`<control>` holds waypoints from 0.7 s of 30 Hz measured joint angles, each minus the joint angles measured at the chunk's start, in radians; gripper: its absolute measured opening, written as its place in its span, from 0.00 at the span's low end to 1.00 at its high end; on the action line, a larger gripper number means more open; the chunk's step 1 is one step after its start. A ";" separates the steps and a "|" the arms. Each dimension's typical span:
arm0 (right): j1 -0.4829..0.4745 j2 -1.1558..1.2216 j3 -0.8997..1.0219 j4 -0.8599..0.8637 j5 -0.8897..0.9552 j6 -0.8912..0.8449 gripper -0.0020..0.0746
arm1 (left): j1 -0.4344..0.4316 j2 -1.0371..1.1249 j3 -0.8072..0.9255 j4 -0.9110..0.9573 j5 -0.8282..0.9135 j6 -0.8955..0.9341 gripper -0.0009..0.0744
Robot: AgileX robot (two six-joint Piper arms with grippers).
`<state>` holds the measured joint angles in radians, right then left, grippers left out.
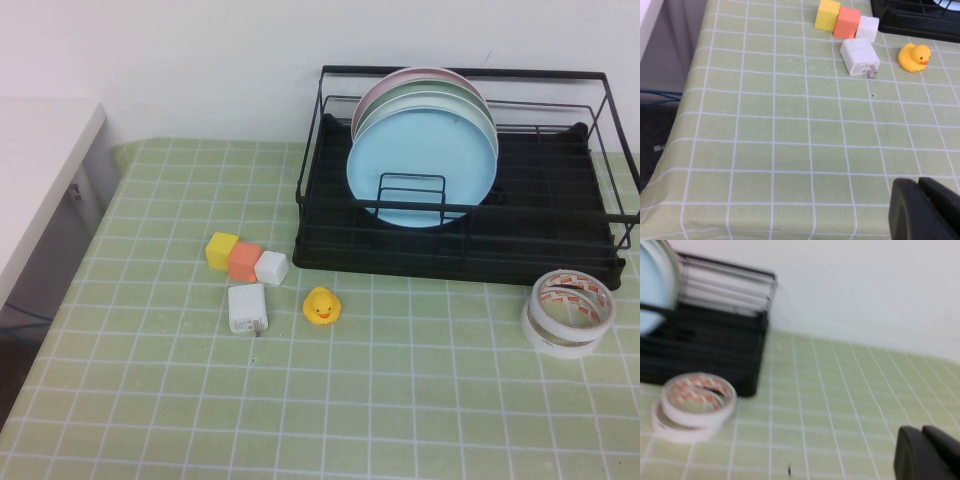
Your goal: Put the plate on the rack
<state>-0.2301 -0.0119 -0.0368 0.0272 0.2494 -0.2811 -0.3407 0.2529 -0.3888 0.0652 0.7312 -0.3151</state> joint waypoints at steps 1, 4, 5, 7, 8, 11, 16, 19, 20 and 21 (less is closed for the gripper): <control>-0.005 0.000 0.009 -0.033 0.007 0.038 0.04 | 0.000 0.000 0.000 0.000 0.000 0.000 0.01; 0.007 0.000 0.046 -0.085 0.009 0.118 0.04 | 0.000 0.000 0.000 0.000 0.000 0.000 0.01; 0.018 0.000 0.053 -0.093 0.009 0.130 0.04 | 0.000 0.000 0.000 0.000 0.000 0.000 0.01; 0.054 0.000 0.064 -0.103 0.009 0.162 0.04 | 0.000 0.000 0.000 0.000 0.000 0.000 0.01; 0.070 0.000 0.064 -0.105 0.009 0.171 0.04 | 0.000 0.000 0.000 0.000 0.000 0.000 0.01; 0.129 0.000 0.064 -0.135 0.009 0.206 0.04 | 0.000 0.000 0.000 0.000 0.000 0.000 0.01; 0.205 0.000 0.064 -0.157 0.026 0.256 0.04 | 0.000 0.000 0.000 0.000 0.000 0.000 0.01; 0.214 0.000 0.062 -0.159 0.068 0.264 0.04 | 0.000 0.000 0.000 0.000 0.000 0.000 0.01; 0.214 0.000 0.062 -0.159 0.077 0.267 0.04 | 0.000 0.000 0.000 0.000 0.000 0.000 0.01; 0.214 0.000 0.060 -0.160 0.081 0.271 0.04 | 0.000 0.000 0.000 0.000 0.000 0.000 0.01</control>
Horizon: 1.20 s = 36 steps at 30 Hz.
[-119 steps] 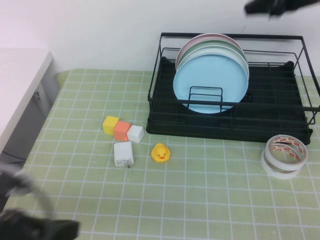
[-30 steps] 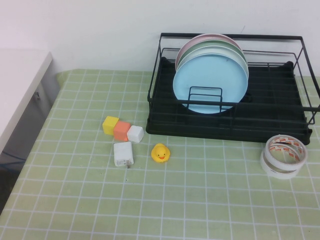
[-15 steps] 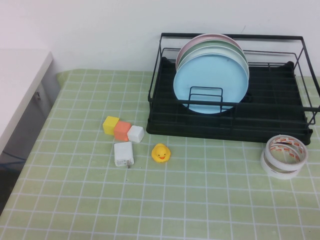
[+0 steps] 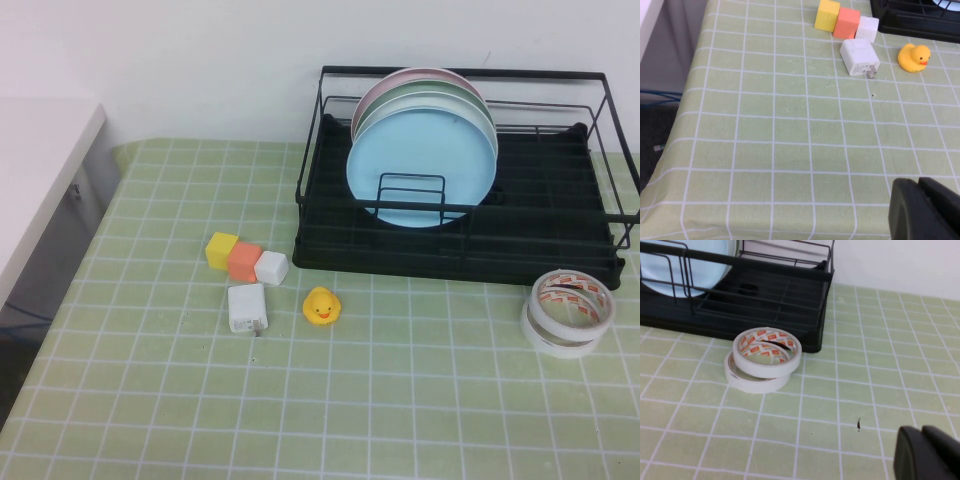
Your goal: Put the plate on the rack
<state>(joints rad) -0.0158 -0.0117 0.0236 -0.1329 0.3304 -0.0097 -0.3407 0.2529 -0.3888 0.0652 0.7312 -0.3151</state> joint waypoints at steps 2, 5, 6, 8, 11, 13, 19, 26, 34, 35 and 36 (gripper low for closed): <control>-0.007 0.000 0.000 0.000 0.007 0.010 0.04 | 0.000 0.000 0.000 0.000 0.000 0.000 0.01; -0.023 0.000 -0.002 0.000 0.011 0.010 0.04 | 0.000 0.000 0.000 0.000 0.000 0.000 0.01; -0.025 0.000 -0.002 0.000 0.011 0.015 0.04 | 0.000 0.000 0.000 0.000 0.000 0.000 0.01; -0.025 0.000 -0.002 0.000 0.011 0.010 0.04 | 0.000 0.000 0.000 0.000 0.000 0.000 0.01; -0.027 0.000 -0.002 0.000 0.011 0.010 0.04 | 0.000 0.000 0.000 0.000 0.000 0.000 0.01; -0.027 0.000 -0.002 0.000 0.011 0.010 0.04 | 0.000 0.000 0.000 0.000 0.000 0.000 0.01; -0.029 0.000 -0.002 0.000 0.011 0.010 0.04 | 0.000 0.000 0.000 0.000 0.000 0.000 0.01; -0.029 0.000 -0.002 0.000 0.013 0.010 0.04 | 0.000 0.000 0.000 0.000 0.000 0.000 0.01; -0.029 0.000 -0.002 0.000 0.015 0.010 0.04 | 0.000 -0.007 0.025 0.000 -0.039 0.000 0.01; -0.029 0.000 -0.002 0.000 0.015 0.010 0.04 | 0.000 -0.011 0.044 0.000 -0.066 0.000 0.01; -0.029 0.000 -0.003 0.000 0.015 0.010 0.04 | 0.000 -0.017 0.068 0.000 -0.099 0.000 0.01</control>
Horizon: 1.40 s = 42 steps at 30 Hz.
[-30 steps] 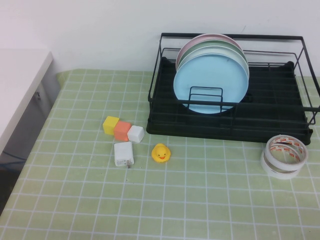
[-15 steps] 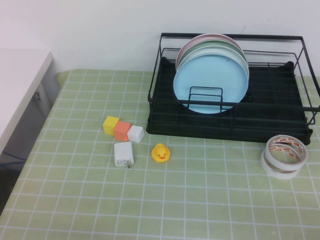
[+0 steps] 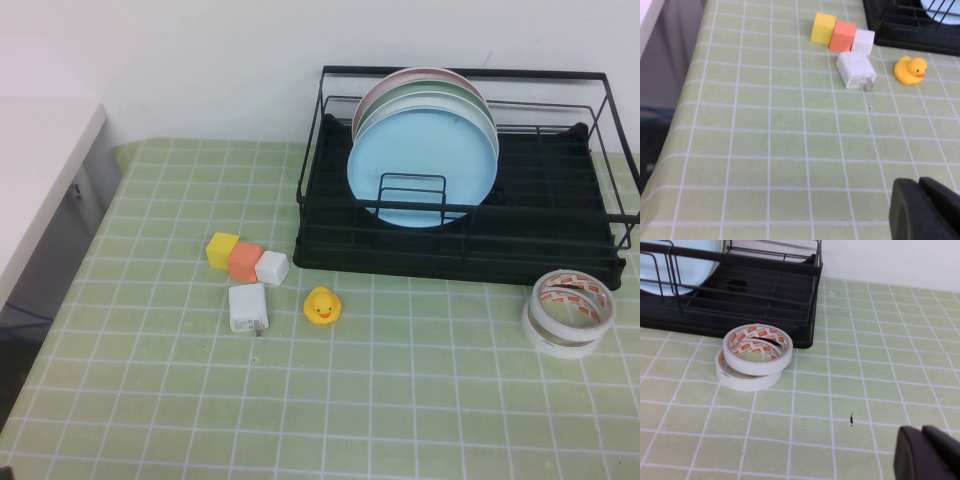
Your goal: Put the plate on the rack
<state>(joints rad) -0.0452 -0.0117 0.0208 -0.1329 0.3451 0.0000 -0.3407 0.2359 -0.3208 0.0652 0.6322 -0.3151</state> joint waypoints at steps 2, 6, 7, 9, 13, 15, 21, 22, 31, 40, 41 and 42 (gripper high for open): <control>0.000 0.000 0.000 -0.001 0.002 0.000 0.04 | 0.002 -0.030 0.053 0.006 -0.064 0.000 0.01; 0.000 0.000 0.000 -0.001 0.002 0.000 0.04 | 0.036 -0.128 0.182 -0.011 -0.236 0.000 0.01; 0.000 0.000 0.000 -0.001 0.002 0.000 0.04 | 0.052 -0.150 0.217 -0.013 -0.282 0.000 0.01; 0.000 0.000 0.000 -0.001 0.002 0.000 0.04 | 0.106 -0.205 0.280 -0.034 -0.353 0.000 0.01; 0.000 0.000 0.000 -0.001 0.003 0.000 0.04 | 0.233 -0.245 0.341 -0.112 -0.375 0.000 0.01; 0.000 0.000 0.000 -0.001 0.003 0.000 0.04 | 0.281 -0.245 0.341 -0.121 -0.377 0.006 0.01; 0.000 0.000 -0.002 -0.001 0.003 0.000 0.04 | 0.307 -0.245 0.339 -0.123 -0.327 0.134 0.01; 0.000 0.000 -0.002 -0.001 0.003 0.000 0.04 | 0.307 -0.245 0.339 -0.123 -0.325 0.151 0.01; 0.000 0.000 -0.002 -0.001 0.003 0.000 0.04 | 0.307 -0.245 0.339 -0.127 -0.321 0.183 0.01; 0.000 0.000 -0.002 -0.001 0.003 0.000 0.04 | 0.307 -0.245 0.339 -0.127 -0.321 0.183 0.01; 0.000 0.000 -0.002 -0.001 0.003 0.000 0.04 | 0.307 -0.245 0.339 -0.127 -0.321 0.183 0.01; 0.000 0.000 -0.002 -0.001 0.003 0.000 0.04 | 0.307 -0.245 0.339 -0.127 -0.321 0.183 0.01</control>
